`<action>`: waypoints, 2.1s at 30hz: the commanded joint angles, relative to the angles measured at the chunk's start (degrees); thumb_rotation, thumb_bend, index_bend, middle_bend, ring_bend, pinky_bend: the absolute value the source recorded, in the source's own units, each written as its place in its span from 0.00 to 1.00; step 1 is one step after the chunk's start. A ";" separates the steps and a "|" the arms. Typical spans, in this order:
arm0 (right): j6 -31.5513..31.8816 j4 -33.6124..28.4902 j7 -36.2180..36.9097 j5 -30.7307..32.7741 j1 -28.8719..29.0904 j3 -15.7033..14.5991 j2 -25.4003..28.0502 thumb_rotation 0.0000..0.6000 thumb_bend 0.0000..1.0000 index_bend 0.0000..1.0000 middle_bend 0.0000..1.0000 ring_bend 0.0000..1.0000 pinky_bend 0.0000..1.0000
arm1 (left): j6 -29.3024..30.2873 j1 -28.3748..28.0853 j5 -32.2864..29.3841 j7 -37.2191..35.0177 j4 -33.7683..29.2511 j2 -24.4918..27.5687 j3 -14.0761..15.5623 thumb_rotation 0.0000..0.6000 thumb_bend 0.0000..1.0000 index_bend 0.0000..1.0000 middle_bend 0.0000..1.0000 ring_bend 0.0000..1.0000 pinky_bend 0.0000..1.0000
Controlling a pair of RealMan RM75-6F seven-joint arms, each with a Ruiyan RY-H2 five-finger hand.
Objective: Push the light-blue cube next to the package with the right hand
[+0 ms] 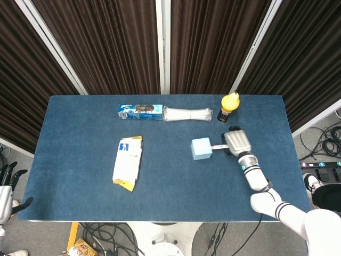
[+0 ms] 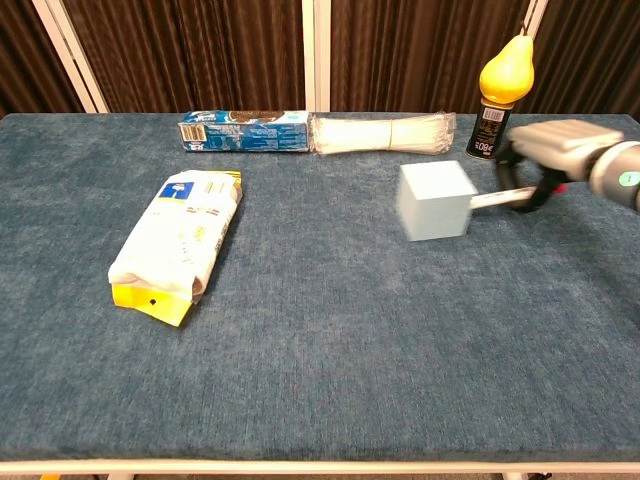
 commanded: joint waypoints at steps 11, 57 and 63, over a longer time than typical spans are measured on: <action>1.76 -6.63 -5.10 0.18 4.41 1.24 -3.20 1.00 0.51 0.68 0.57 0.19 0.19 | 0.89 0.81 0.27 -0.56 0.31 0.01 0.31 1.00 0.21 0.29 0.18 0.07 0.09; 6.00 -14.17 -8.21 6.59 4.76 1.09 -2.78 1.00 0.50 0.69 0.57 0.19 0.19 | 1.29 0.77 1.59 -0.03 -0.61 0.61 0.34 1.00 0.21 0.29 0.18 0.07 0.09; 7.35 -16.13 -3.22 5.51 -0.79 -1.19 6.28 1.00 0.50 0.69 0.56 0.19 0.19 | 1.04 0.33 1.97 0.35 -0.92 0.36 0.21 1.00 0.21 0.29 0.18 0.07 0.09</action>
